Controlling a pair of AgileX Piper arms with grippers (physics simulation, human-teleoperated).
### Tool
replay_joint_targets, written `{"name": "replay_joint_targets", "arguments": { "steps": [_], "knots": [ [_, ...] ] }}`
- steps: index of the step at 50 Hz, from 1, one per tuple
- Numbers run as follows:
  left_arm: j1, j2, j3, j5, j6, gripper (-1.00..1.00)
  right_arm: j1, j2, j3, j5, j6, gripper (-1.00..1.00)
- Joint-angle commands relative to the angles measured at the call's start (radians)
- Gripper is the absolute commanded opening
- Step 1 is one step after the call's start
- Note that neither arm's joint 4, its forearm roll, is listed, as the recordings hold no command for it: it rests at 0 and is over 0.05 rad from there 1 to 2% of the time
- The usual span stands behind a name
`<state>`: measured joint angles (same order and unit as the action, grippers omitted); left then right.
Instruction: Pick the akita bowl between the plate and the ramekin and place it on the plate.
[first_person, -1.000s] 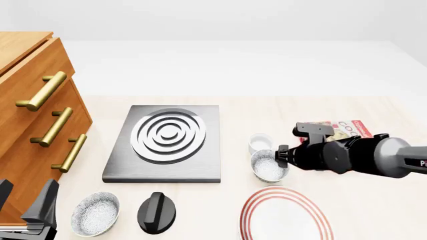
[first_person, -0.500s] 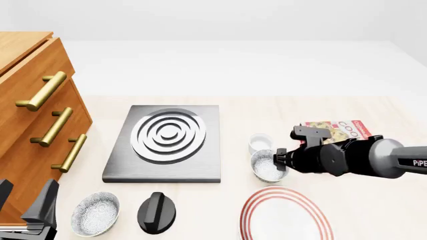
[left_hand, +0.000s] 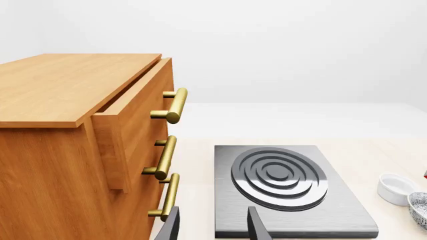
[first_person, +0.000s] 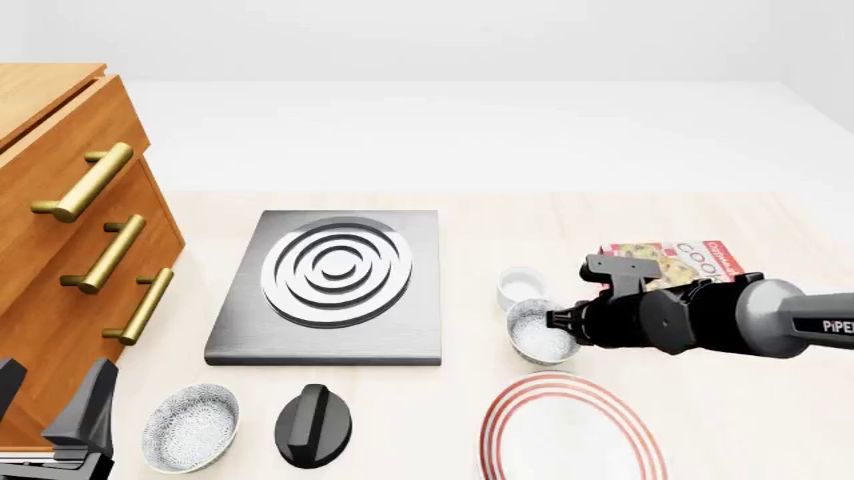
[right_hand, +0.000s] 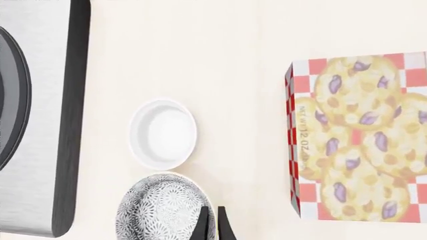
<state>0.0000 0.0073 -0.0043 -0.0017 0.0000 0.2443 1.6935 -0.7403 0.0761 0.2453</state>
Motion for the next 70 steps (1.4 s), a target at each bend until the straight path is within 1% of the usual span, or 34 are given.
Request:
{"name": "replay_joint_targets", "arguments": {
  "steps": [1,5,8,10,11,13,27,34,39,46,55,57,59,60,63,64,66,70],
  "knots": [
    [0.000,0.000,0.000,0.000,0.000,1.00,-0.006,0.003,0.005,0.002,0.000,-1.00],
    [0.000,0.000,0.000,0.000,0.000,1.00,-0.005,-0.018,0.002,0.020,0.002,-1.00],
    [0.000,0.000,0.000,0.000,0.000,1.00,-0.004,-0.060,-0.003,0.049,0.006,-1.00],
    [0.000,0.000,0.000,0.000,0.000,1.00,-0.007,-0.083,-0.005,0.064,0.002,-1.00],
    [0.000,0.000,0.000,0.000,0.000,1.00,-0.015,-0.095,-0.005,0.073,-0.011,-1.00],
    [0.000,0.000,0.000,0.000,0.000,1.00,-0.015,-0.110,-0.006,0.083,-0.011,-1.00],
    [0.000,0.000,0.000,0.000,0.000,1.00,0.003,-0.177,-0.015,0.130,-0.014,-1.00],
    [0.000,0.000,0.000,0.000,0.000,1.00,0.000,-0.216,-0.025,0.163,-0.025,-1.00],
    [0.000,0.000,0.000,0.000,0.000,1.00,0.015,-0.283,-0.036,0.217,-0.024,-1.00],
    [0.000,0.000,0.000,0.000,0.000,1.00,0.024,-0.378,-0.062,0.295,-0.038,-1.00],
    [0.000,0.000,0.000,0.000,0.000,1.00,0.040,-0.456,-0.052,0.350,-0.055,-1.00],
    [0.000,0.000,0.000,0.000,0.000,1.00,0.054,-0.500,-0.055,0.389,-0.059,-1.00],
    [0.000,0.000,0.000,0.000,0.000,1.00,0.054,-0.511,-0.057,0.398,-0.064,-1.00],
    [0.000,0.000,0.000,0.000,0.000,1.00,0.067,-0.539,-0.061,0.426,-0.062,-1.00],
    [0.000,0.000,0.000,0.000,0.000,1.00,0.068,-0.572,-0.063,0.455,-0.073,-1.00],
    [0.000,0.000,0.000,0.000,0.000,1.00,0.070,-0.580,-0.063,0.462,-0.074,-1.00],
    [0.000,0.000,0.000,0.000,0.000,1.00,0.102,-0.586,-0.060,0.478,-0.050,-1.00],
    [0.000,0.000,0.000,0.000,0.000,1.00,0.107,-0.630,-0.064,0.515,-0.056,-1.00]
  ]
}}
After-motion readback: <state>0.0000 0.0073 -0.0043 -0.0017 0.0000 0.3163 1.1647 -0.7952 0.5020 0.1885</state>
